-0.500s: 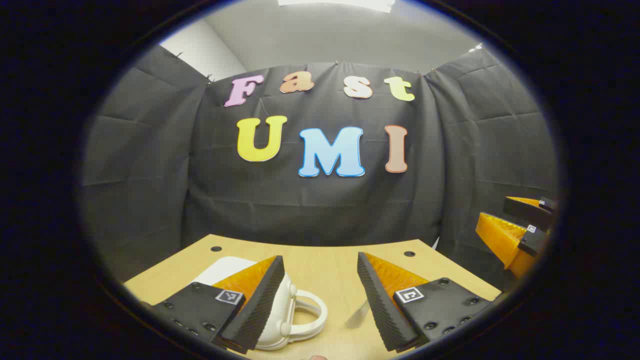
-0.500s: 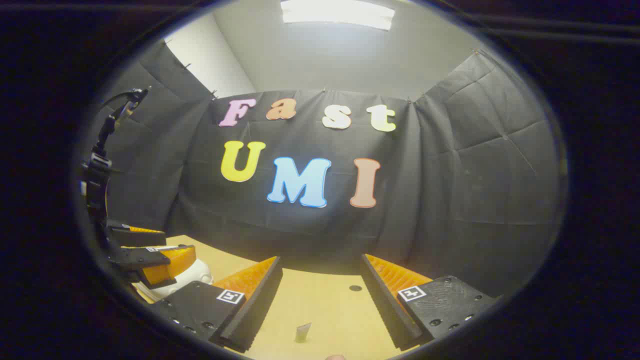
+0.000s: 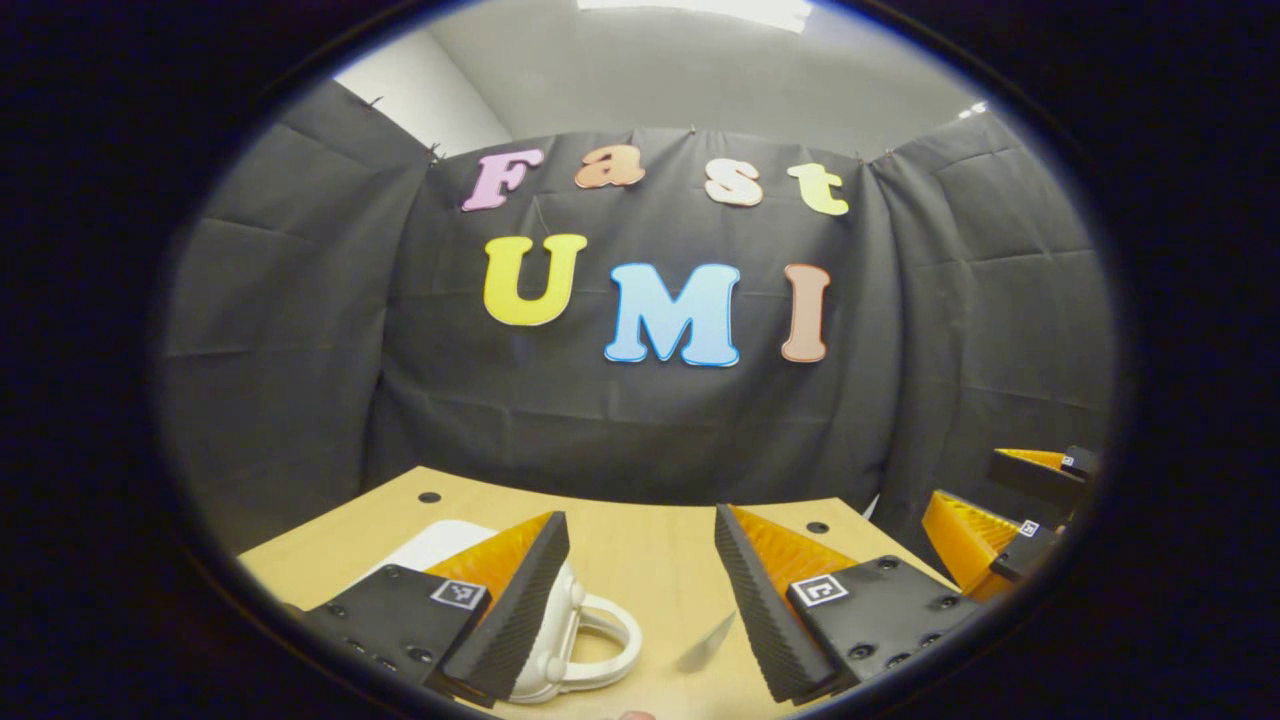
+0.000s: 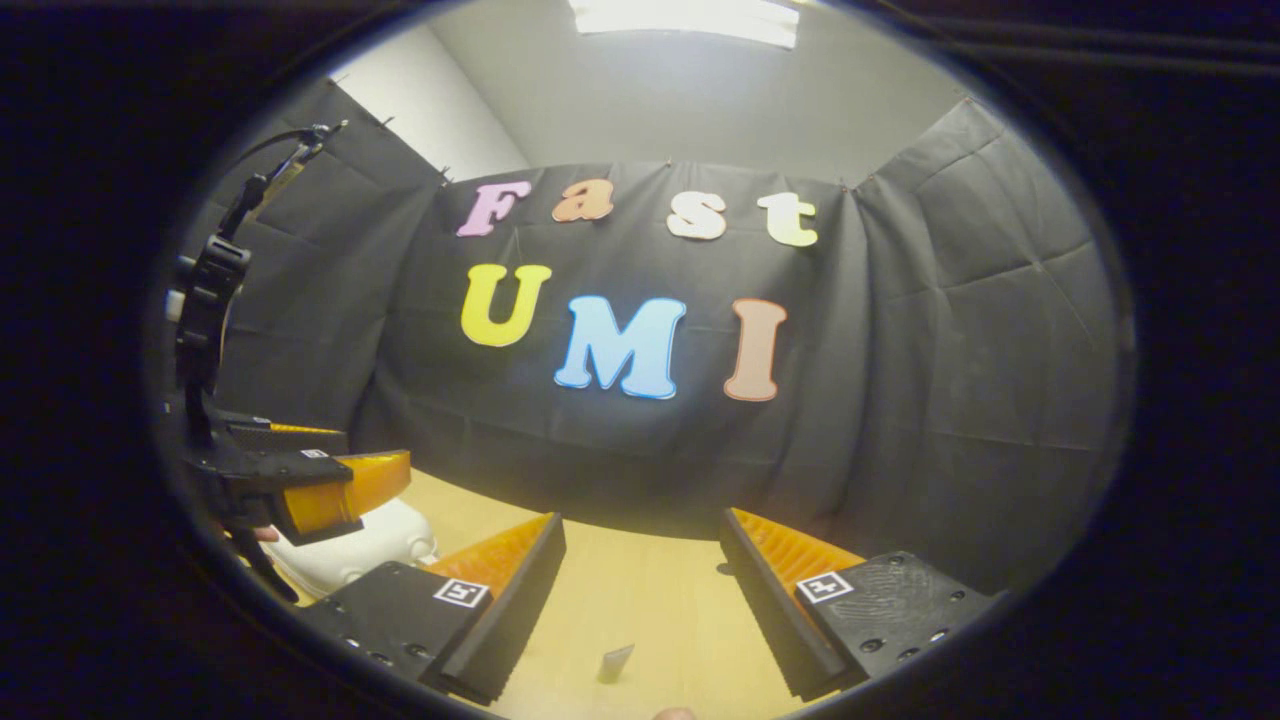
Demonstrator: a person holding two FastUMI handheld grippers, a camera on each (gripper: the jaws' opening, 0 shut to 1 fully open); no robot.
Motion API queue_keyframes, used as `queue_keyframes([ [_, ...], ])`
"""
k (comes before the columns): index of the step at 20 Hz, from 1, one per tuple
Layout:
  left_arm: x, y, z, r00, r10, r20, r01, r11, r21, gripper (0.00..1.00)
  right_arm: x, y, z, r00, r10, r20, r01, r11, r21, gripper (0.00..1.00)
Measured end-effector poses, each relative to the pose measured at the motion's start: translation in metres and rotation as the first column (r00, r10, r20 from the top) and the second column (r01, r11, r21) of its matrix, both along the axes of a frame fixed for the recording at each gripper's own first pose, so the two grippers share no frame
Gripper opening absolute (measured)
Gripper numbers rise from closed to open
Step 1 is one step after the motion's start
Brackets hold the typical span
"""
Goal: First open the suitcase, pack the skin care products into it, and then close the suitcase.
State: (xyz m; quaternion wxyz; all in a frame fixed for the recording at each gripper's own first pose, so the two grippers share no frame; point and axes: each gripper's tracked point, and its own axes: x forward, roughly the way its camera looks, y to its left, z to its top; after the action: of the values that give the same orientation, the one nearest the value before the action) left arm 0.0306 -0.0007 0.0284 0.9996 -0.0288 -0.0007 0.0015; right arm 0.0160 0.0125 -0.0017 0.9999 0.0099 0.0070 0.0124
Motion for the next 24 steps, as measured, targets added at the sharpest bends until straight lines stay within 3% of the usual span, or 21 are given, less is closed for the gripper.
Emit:
queue_keyframes([
  [7,0.002,0.021,0.004,0.999,-0.046,-0.018,0.047,0.998,0.045,0.94,0.004,0.022,-0.005,0.999,-0.028,-0.026,0.029,0.999,0.024,0.95],
  [12,0.023,0.014,-0.043,0.968,-0.15,-0.201,0.157,0.987,0.018,0.94,0.002,0.029,-0.009,0.998,-0.038,-0.041,0.039,0.999,0.025,0.95],
  [18,0.06,0.001,-0.106,0.846,-0.248,-0.472,0.23,0.968,-0.097,0.94,-0.003,0.022,-0.025,0.995,-0.04,-0.095,0.046,0.997,0.06,0.95],
  [21,0.072,-0.005,-0.139,0.753,-0.282,-0.595,0.212,0.959,-0.187,0.95,-0.003,0.013,-0.031,0.993,-0.045,-0.109,0.052,0.997,0.061,0.95],
  [24,0.085,0.0,-0.17,0.668,-0.27,-0.694,0.179,0.963,-0.202,0.95,0.0,0.007,-0.033,0.992,-0.043,-0.116,0.051,0.996,0.068,0.95],
])
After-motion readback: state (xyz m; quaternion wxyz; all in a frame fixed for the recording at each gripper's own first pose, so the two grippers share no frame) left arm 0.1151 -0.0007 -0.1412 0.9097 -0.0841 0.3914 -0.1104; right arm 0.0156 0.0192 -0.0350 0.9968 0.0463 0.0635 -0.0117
